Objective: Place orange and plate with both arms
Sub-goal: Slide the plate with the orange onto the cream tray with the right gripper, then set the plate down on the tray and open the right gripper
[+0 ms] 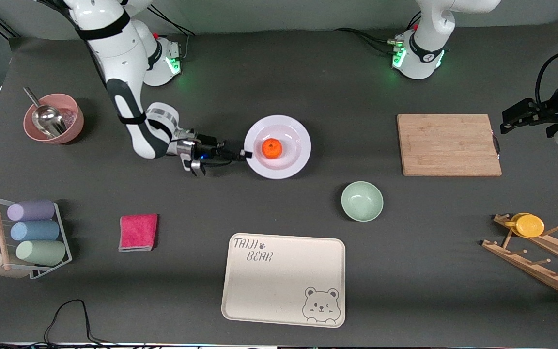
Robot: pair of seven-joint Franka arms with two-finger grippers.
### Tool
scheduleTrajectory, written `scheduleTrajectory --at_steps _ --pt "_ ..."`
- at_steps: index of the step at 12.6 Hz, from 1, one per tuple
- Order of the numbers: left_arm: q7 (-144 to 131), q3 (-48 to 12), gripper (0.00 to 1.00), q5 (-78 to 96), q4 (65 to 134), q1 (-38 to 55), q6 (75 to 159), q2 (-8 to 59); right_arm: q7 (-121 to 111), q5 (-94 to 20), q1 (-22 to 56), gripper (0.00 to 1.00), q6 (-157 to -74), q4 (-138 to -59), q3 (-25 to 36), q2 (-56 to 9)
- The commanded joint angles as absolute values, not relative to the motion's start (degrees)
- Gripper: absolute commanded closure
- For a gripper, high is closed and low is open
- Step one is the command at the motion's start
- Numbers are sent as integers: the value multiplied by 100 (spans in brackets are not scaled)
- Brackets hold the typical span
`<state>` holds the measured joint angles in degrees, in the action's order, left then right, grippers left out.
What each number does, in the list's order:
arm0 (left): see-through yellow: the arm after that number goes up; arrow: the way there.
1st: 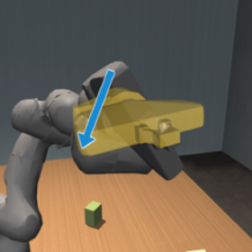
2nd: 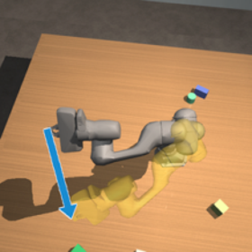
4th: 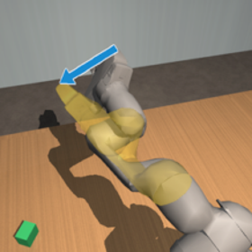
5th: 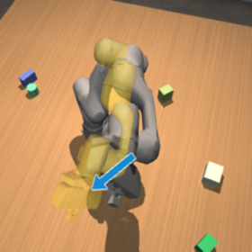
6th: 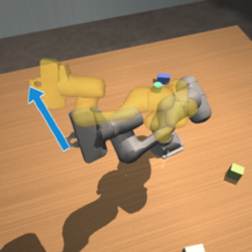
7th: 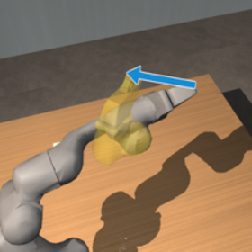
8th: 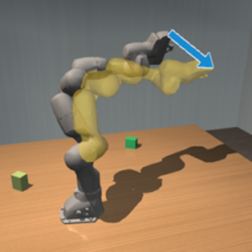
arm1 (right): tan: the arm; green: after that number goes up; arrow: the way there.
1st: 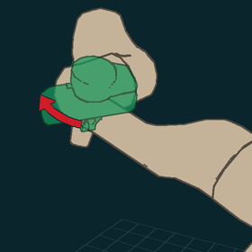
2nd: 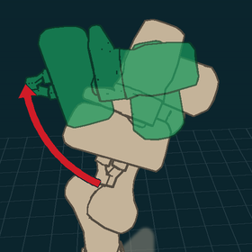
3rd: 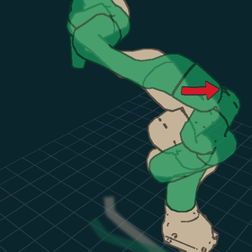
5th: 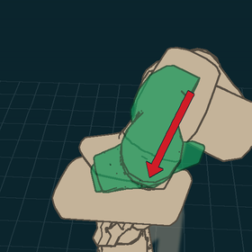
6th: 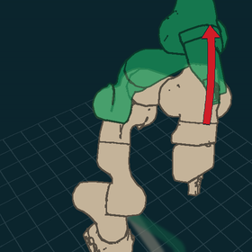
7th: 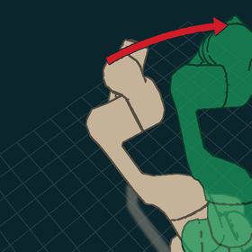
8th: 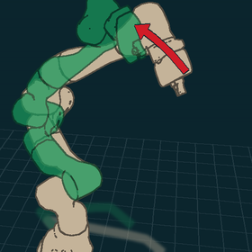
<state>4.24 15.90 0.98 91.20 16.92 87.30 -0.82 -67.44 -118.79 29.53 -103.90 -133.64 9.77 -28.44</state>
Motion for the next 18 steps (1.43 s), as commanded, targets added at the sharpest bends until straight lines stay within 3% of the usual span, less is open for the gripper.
scheduleTrajectory --at_steps 1,6,11,14,18 --pt "404 1565 0 70 9228 1705 8850 -167 -5708 -11208 2480 100 -10669 -12152 993 -3022" --pt "404 1564 0 -9 9413 1670 9404 -185 -3845 -10495 1908 100 -11012 -9121 1002 -4523" --pt "360 1599 0 -308 9378 1661 9308 -158 -2543 -10538 1670 100 -11776 -5999 967 -6624" --pt "413 1573 0 -299 9395 1670 9308 -167 -2426 -10573 1670 100 -12338 -5266 748 -7083" --pt "422 1573 0 -255 9413 1661 9211 -193 -2679 -10573 1731 100 -12936 -5054 546 -7312"
